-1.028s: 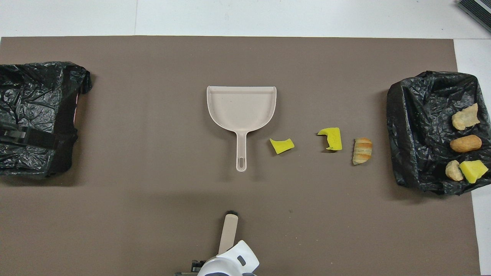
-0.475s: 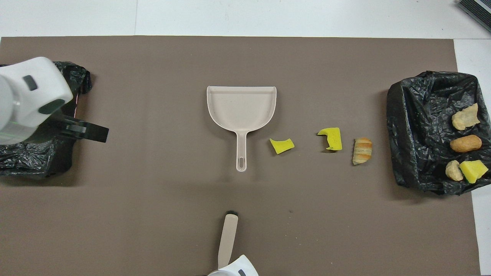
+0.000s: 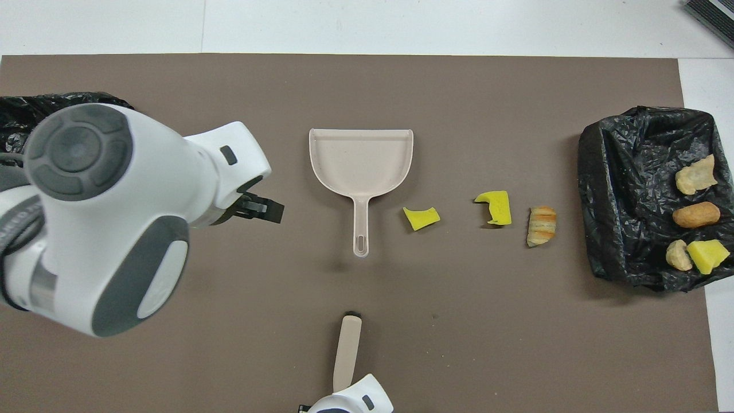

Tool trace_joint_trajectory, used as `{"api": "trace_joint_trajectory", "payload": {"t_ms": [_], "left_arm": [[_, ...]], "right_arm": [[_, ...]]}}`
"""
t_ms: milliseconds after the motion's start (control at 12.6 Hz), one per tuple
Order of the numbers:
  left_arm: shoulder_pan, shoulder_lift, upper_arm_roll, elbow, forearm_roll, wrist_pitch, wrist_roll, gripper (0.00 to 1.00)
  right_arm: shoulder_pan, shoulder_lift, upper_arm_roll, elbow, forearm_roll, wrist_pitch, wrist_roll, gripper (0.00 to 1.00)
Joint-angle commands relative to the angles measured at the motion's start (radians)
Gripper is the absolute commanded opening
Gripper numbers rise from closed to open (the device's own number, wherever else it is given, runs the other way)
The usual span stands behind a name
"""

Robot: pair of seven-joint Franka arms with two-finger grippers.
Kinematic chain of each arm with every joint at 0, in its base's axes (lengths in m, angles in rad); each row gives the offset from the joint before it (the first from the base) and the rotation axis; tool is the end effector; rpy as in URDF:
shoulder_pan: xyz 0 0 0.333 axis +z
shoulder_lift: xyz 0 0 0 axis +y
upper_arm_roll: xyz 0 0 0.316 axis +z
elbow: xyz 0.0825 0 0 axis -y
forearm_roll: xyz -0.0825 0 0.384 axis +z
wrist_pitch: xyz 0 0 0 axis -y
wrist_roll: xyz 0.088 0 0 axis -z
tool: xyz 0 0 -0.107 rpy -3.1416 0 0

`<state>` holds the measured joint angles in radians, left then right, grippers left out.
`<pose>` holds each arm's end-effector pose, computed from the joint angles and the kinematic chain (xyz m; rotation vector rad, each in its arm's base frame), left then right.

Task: Sweep and dump trash in bin
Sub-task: 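Grasp the dustpan handle with the left gripper while the right grasps the brush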

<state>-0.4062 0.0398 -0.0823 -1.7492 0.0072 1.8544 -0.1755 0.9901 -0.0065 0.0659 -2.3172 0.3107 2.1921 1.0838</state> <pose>0.5150 -0.2723 0.5419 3.0836 -0.4891 0.0986 0.2345 0.4367 0.3362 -3.0815 0.3476 0.4174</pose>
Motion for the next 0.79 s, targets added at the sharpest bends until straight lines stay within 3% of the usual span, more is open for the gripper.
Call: {"api": "trace_joint_trajectory", "payload": {"t_ms": [0, 396, 712], "left_arm": [[-0.077, 0.046, 0.018, -0.013, 0.011, 0.063, -0.047, 1.00], [-0.215, 0.218, 0.019, -0.004, 0.030, 0.250, -0.219, 1.00], [-0.223, 0.261, 0.018, -0.007, 0.030, 0.341, -0.251, 1.00]], "right_arm": [[-0.102, -0.058, -0.001, 0.028, -0.019, -0.144, -0.057, 0.00], [-0.373, -0.203, -0.001, 0.027, -0.105, -0.374, -0.303, 0.00], [-0.536, -0.213, -0.001, 0.114, -0.203, -0.478, -0.470, 0.00]]}}
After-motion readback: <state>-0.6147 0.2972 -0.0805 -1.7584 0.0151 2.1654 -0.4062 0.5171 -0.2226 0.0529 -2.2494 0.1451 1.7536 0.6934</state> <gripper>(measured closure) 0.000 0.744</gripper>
